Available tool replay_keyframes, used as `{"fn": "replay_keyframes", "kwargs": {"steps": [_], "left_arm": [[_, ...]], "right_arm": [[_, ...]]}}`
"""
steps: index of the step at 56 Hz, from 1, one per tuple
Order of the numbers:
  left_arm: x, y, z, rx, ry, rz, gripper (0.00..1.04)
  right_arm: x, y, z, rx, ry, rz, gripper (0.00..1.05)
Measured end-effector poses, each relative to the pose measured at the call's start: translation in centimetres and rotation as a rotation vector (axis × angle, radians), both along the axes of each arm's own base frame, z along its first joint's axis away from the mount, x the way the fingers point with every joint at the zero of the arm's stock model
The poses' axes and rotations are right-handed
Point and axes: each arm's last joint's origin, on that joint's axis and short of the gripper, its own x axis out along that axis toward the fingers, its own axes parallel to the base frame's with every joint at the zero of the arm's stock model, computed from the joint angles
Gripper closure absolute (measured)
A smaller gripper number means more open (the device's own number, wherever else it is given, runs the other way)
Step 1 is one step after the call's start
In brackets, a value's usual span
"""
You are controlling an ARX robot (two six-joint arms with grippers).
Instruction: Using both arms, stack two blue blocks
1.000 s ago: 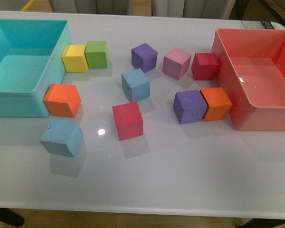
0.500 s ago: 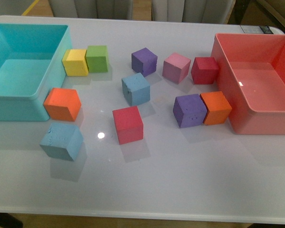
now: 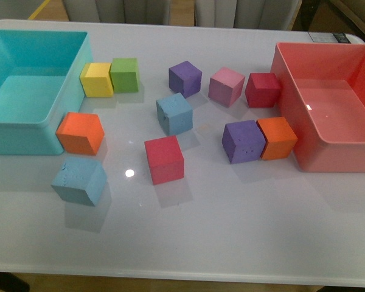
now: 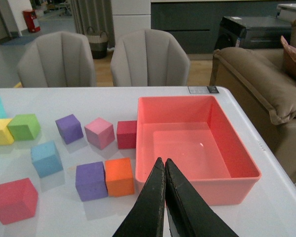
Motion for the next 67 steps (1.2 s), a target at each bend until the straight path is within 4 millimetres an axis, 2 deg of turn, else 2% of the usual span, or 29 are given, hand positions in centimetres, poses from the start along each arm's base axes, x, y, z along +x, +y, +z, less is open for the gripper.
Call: {"fn": "replay_keyframes", "kwargs": {"steps": [19,34,37,40,41,44,50,60,67], "left_arm": [[0.0,0.0,0.0,0.000,0.000,0.000,0.09],[0.0,0.0,0.0,-0.008,0.025,0.009,0.09],[0.1,-0.1,-0.1,-0.073,0.259,0.057,0.09],[0.5,-0.4,0.2,-0.114,0.566,0.109,0.09],[0.5,-0.5,0.2,-0.126,0.608,0.115,0.09],[1.2,-1.1,-0.4,-0.123,0.773,0.128,0.09],[2.9,-2.5,-1.4,-0.087,0.844,0.097,0.09],[6.4,-5.5,-1.8,-0.023,0.839,0.000,0.09],[9.0,-7.8,-3.1,0.032,0.866,-0.069,0.09]], "right_arm": [[-0.4,0.0,0.2,-0.001,-0.029,0.000,1.02],[-0.4,0.0,0.2,0.000,-0.029,0.000,0.55],[-0.4,0.0,0.2,0.000,-0.030,0.000,0.46],[-0.4,0.0,0.2,0.000,-0.030,-0.002,0.38],[-0.4,0.0,0.2,0.000,-0.031,-0.001,0.34],[-0.4,0.0,0.2,0.000,-0.031,0.000,0.25],[-0.4,0.0,0.2,0.000,-0.031,0.000,0.08],[-0.4,0.0,0.2,0.002,-0.031,0.000,0.09],[-0.4,0.0,0.2,0.002,-0.031,0.000,0.09]]}}
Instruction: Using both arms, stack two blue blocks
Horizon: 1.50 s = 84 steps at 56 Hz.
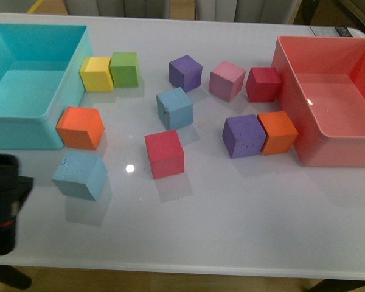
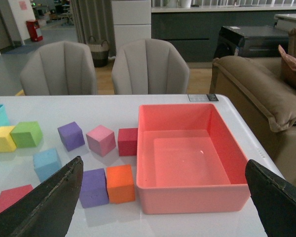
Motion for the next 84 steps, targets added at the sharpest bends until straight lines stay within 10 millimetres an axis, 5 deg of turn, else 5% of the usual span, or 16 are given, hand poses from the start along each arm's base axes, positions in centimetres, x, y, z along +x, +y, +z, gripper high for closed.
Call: {"fn": "replay_keyframes", "kwargs": {"steps": [14,31,55,84], "left_arm": [[4.4,-2.7,-3.7,0.046,0.105,-0.085,0.09],[7.0,-3.9,-6.6,0.070,0.160,-0.115,0.09],[11.1,-3.6,-8.3,0.068,0.171,-0.098,0.09],[13.4,-2.3,-10.2,0.080,0.184,-0.082,0.09]], "right_arm": [[0.0,0.0,0.0,0.001,0.000,0.000,0.09],[0.0,0.0,0.0,0.001,0.000,0.000,0.09],[0.0,0.0,0.0,0.002,0.000,0.000,0.09],[0.0,0.0,0.0,0.002,0.000,0.000,0.09]]}}
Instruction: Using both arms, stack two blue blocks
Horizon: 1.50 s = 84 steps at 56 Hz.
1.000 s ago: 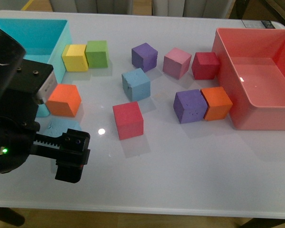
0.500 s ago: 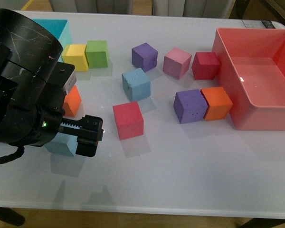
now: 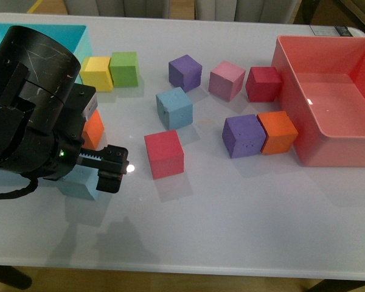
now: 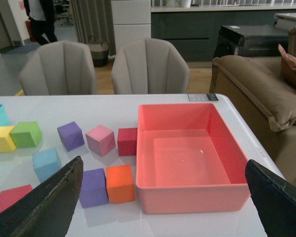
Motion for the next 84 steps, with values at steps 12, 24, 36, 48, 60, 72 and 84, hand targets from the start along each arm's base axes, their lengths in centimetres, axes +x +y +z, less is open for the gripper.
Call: {"fn": "replay_keyframes", "kwargs": {"steps": [12,24,36,48,60,72,84], "left_arm": [[0.4,0.6,-1.1,0.013,0.012,-0.008,0.09],[0.3,0.6,-2.3,0.016,0.031,-0.014,0.09],[0.1,-0.1,-2.5,0.001,0.034,-0.003,0.23],[-0.3,-0.7,-2.2,-0.016,0.039,0.013,0.50],[-0.9,-1.0,1.4,0.006,-0.022,0.006,0.60],[0.8,-2.8,6.8,0.009,-0.113,-0.082,0.63],[4.1,-6.5,10.0,-0.035,-0.175,-0.157,0.64]], "right_arm": [[0.0,0.0,0.0,0.000,0.000,0.000,0.09],[0.0,0.0,0.0,0.000,0.000,0.000,0.09],[0.0,0.0,0.0,0.000,0.000,0.000,0.09],[0.0,0.0,0.0,0.000,0.000,0.000,0.09],[0.0,0.0,0.0,0.000,0.000,0.000,0.09],[0.0,0.0,0.0,0.000,0.000,0.000,0.09],[0.0,0.0,0.0,0.000,0.000,0.000,0.09]]}}
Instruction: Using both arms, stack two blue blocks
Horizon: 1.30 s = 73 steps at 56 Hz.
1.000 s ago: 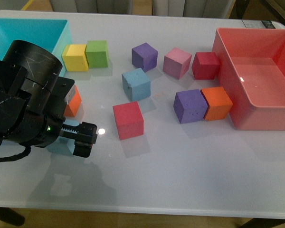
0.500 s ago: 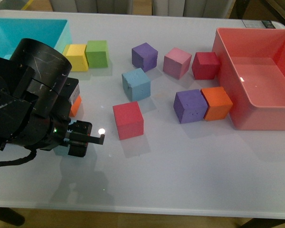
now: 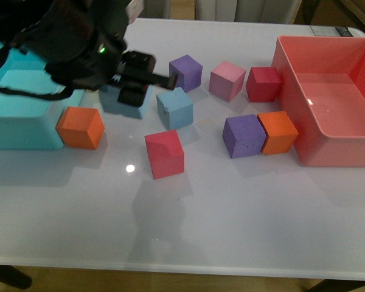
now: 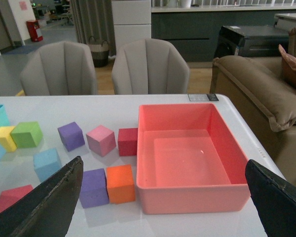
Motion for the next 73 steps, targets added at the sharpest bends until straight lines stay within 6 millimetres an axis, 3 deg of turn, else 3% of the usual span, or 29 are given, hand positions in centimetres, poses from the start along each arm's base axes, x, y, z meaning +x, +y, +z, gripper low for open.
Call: {"fn": "replay_keyframes", "kwargs": {"steps": [12,21,41,56,67,73], "left_arm": [[3.6,-4.3,-0.5,-0.008,0.009,-0.059,0.64],[4.9,-5.9,-1.7,0.001,0.034,-0.074,0.64],[8.2,-6.4,-4.3,0.023,0.060,-0.045,0.64],[9.3,-6.1,-5.2,0.021,0.065,-0.030,0.64],[9.3,-6.1,-5.8,0.009,0.086,-0.040,0.34],[9.3,-6.1,-5.8,0.006,0.082,-0.039,0.09]], "right_arm": [[0.0,0.0,0.0,0.000,0.000,0.000,0.09],[0.0,0.0,0.0,0.000,0.000,0.000,0.09],[0.0,0.0,0.0,0.000,0.000,0.000,0.09],[0.0,0.0,0.0,0.000,0.000,0.000,0.09],[0.0,0.0,0.0,0.000,0.000,0.000,0.09],[0.0,0.0,0.0,0.000,0.000,0.000,0.09]]}}
